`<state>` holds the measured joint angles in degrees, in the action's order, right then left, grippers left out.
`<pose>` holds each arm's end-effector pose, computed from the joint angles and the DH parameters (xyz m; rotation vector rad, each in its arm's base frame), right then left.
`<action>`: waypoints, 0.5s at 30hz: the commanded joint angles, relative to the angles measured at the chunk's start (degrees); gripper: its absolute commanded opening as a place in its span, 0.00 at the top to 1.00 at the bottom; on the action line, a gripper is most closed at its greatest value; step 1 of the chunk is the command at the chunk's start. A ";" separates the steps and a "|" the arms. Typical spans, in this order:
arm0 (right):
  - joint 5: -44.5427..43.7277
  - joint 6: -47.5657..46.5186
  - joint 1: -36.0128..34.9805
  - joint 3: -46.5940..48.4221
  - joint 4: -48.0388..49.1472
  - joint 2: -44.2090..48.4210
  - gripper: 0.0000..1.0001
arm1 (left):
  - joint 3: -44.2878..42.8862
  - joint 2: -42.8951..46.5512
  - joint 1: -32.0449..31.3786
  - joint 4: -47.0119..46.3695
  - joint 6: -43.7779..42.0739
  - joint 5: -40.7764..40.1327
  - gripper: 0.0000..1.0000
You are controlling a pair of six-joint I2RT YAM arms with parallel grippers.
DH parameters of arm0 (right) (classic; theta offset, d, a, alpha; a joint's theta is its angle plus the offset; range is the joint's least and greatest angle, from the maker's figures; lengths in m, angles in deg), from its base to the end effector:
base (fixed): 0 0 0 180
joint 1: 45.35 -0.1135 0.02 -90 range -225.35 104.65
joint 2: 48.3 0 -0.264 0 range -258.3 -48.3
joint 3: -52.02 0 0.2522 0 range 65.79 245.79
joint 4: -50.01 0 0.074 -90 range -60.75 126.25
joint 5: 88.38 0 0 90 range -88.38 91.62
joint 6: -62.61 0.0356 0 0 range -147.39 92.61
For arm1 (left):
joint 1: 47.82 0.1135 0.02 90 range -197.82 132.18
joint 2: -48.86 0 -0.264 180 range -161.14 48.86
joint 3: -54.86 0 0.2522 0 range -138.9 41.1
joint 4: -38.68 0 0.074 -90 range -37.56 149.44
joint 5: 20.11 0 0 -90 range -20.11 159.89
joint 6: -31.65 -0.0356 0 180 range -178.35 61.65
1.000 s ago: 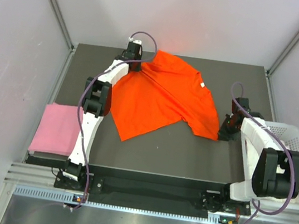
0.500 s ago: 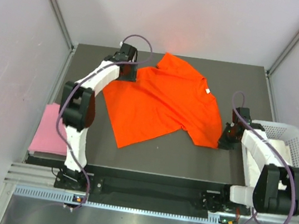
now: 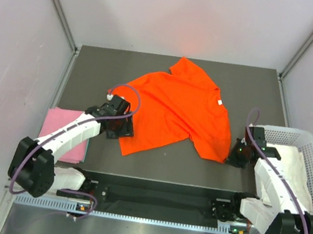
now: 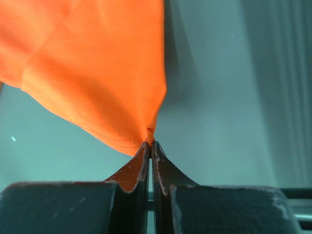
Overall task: Fold and stack the t-shirts
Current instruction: Flatten the tshirt out
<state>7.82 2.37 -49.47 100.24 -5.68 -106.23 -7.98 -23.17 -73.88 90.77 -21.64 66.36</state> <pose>0.1732 0.0163 0.1952 0.5774 2.6835 0.3166 0.2167 -0.1035 0.2283 -0.2686 2.6545 -0.2855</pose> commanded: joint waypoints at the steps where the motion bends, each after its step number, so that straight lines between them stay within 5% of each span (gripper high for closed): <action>1: -0.13 1.88 -1.15 -0.88 -3.51 3.96 1.00 | 2.05 1.90 -1.01 -2.55 4.42 2.38 0.31; 15: -1.45 -1.55 -1.06 2.46 -3.86 5.37 0.99 | 8.74 -2.32 -9.27 0.61 18.31 -6.74 0.31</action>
<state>7.30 2.04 -49.87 99.65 -8.20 -102.67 0.41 -24.03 -83.13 91.73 -6.95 63.84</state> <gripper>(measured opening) 0.009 0.692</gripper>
